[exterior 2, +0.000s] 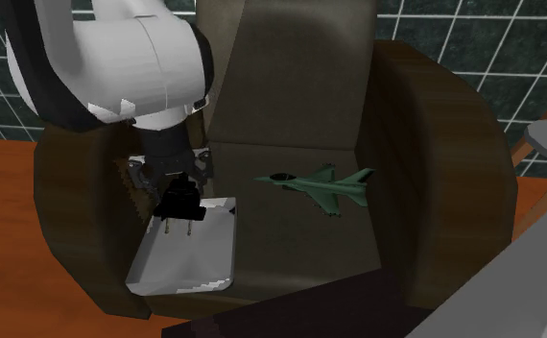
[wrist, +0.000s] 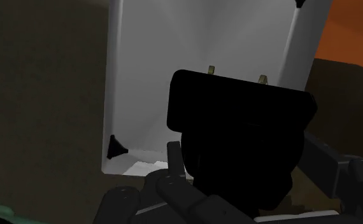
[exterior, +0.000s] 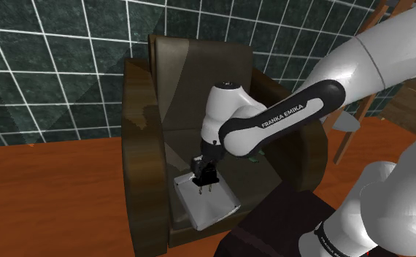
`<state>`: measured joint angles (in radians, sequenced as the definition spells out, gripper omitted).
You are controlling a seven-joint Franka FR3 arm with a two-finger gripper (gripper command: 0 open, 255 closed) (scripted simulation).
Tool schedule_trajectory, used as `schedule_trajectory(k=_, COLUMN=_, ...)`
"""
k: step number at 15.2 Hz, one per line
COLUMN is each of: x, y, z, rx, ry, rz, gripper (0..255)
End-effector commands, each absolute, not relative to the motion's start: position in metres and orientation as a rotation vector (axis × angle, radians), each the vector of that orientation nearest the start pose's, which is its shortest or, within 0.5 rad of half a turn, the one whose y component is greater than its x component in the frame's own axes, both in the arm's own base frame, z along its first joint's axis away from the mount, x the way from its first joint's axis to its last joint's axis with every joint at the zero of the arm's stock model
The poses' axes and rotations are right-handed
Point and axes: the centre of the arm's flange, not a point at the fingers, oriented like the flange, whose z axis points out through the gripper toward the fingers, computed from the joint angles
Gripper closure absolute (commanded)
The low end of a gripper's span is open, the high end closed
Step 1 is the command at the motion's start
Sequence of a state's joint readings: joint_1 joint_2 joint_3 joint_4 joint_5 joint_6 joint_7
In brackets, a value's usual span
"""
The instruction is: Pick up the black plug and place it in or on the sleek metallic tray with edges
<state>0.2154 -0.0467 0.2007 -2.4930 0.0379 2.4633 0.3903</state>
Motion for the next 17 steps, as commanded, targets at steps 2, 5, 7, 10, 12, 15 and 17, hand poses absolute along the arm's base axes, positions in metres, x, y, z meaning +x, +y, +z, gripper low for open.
schedule_trajectory(k=2, x=0.416, y=0.190, z=0.294, rx=-3.122, ry=0.008, rz=-0.015, gripper=255)
schedule_trajectory(k=5, x=0.416, y=0.190, z=0.278, rx=-3.122, ry=0.008, rz=-0.015, gripper=255)
schedule_trajectory(k=7, x=0.416, y=0.190, z=0.268, rx=-3.122, ry=0.008, rz=-0.015, gripper=255)
schedule_trajectory(k=10, x=0.416, y=0.190, z=0.252, rx=-3.122, ry=0.008, rz=-0.015, gripper=255)
schedule_trajectory(k=12, x=0.416, y=0.190, z=0.242, rx=-3.122, ry=0.008, rz=-0.015, gripper=255)
schedule_trajectory(k=15, x=0.416, y=0.190, z=0.238, rx=-3.122, ry=0.008, rz=-0.015, gripper=255)
schedule_trajectory(k=17, x=0.416, y=0.190, z=0.238, rx=-3.122, ry=0.008, rz=-0.015, gripper=255)
